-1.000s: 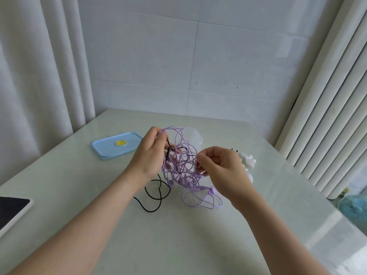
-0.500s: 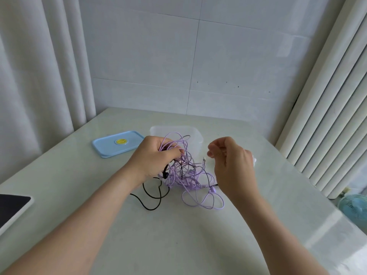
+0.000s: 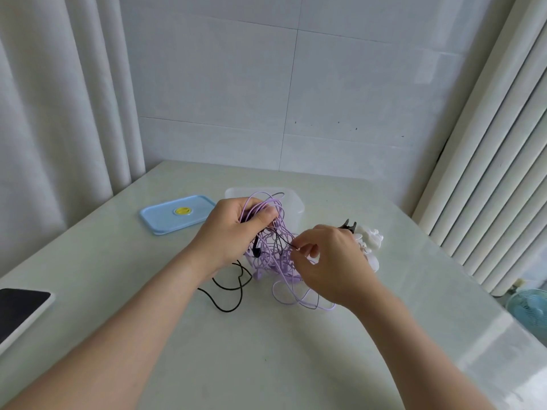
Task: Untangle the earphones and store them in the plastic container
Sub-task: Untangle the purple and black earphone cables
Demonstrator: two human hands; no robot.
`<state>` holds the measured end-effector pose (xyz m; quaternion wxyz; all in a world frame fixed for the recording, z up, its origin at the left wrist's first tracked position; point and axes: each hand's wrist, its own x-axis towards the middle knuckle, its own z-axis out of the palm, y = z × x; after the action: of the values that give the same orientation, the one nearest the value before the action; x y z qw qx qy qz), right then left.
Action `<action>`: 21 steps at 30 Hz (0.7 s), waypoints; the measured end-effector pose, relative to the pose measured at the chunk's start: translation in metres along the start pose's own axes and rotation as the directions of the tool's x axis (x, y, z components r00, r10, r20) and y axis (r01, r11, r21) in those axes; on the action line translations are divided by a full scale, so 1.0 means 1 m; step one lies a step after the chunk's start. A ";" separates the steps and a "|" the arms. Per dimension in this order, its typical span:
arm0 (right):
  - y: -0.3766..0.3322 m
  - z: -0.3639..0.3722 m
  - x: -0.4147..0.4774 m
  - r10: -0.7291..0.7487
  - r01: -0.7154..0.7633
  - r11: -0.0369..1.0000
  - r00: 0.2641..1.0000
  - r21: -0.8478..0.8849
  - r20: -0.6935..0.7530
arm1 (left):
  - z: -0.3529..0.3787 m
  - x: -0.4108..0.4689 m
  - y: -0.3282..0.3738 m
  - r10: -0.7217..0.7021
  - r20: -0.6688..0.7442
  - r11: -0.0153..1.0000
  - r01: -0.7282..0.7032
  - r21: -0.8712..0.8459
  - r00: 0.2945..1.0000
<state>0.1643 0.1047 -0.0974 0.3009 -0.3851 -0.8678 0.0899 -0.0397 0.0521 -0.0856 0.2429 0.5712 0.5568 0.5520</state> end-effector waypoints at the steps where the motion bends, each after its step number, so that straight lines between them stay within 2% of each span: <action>1: -0.001 -0.001 0.000 0.046 -0.046 0.999 0.998 0.025 0.031 | 0.000 0.000 0.001 0.014 0.000 1.000 -0.014 -0.019 1.000; 4: -0.004 -0.002 0.001 0.120 -0.129 0.981 0.990 0.148 0.068 | 0.000 0.002 0.000 0.039 -0.031 0.998 -0.041 -0.057 0.999; 8: -0.008 -0.009 0.003 0.188 -0.158 0.937 0.980 0.313 -0.068 | -0.003 0.006 -0.008 0.053 -0.091 0.998 -0.050 0.036 0.994; 12: -0.011 -0.016 0.004 0.269 -0.243 0.849 0.963 0.469 0.012 | -0.003 0.005 -0.010 0.028 -0.076 0.996 -0.021 0.083 0.997; 14: -0.013 -0.016 0.004 0.302 -0.271 0.779 0.952 0.565 0.040 | -0.002 0.005 -0.011 0.012 -0.061 0.998 -0.008 0.058 0.998; 17: -0.009 -0.019 0.007 0.329 -0.273 0.613 0.941 0.741 0.074 | -0.001 0.005 -0.012 -0.006 -0.050 0.999 0.008 0.041 0.999; 19: -0.006 -0.024 0.008 0.319 -0.237 0.487 0.944 0.841 0.082 | -0.001 0.005 -0.013 -0.021 -0.044 1.000 0.022 0.015 0.999; 21: -0.004 -0.027 0.007 0.291 -0.178 0.415 0.955 0.892 0.056 | 0.000 0.004 -0.013 -0.052 -0.029 0.998 0.051 -0.035 0.998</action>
<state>0.1741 0.1048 -0.0708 0.4881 -0.2923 -0.6113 0.5502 -0.0457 0.0590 -0.0959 0.2585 0.5439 0.5654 0.5636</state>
